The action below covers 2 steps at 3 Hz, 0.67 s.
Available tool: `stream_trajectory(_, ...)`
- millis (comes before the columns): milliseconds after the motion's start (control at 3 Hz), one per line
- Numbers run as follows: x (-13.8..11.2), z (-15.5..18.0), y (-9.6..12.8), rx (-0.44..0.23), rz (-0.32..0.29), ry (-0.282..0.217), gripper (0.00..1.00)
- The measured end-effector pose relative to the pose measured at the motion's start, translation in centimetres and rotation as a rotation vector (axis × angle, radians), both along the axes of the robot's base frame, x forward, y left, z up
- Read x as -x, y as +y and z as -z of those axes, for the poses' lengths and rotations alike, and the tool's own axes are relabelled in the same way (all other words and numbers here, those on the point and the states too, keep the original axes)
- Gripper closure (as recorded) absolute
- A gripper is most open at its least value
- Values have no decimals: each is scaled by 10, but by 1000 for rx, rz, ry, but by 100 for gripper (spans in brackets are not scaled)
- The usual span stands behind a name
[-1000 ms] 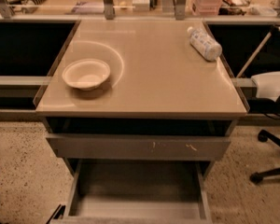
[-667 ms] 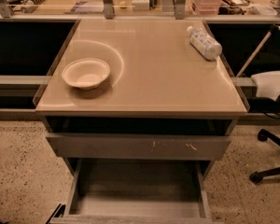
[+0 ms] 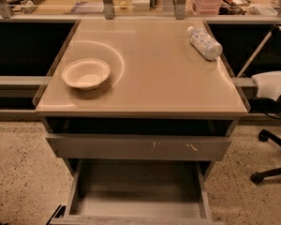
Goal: Close middle drawer
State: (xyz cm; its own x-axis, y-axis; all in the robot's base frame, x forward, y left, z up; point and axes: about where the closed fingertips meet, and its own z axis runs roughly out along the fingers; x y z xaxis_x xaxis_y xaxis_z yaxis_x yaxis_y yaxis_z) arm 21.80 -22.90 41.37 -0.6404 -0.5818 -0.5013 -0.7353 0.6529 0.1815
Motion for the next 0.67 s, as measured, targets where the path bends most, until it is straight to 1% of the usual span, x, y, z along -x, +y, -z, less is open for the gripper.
stream_trajectory(333, -14, -11, 24, -6, -65, -10, 0)
stream_trajectory(667, -14, -38, 55, -26, -174, -55, 0)
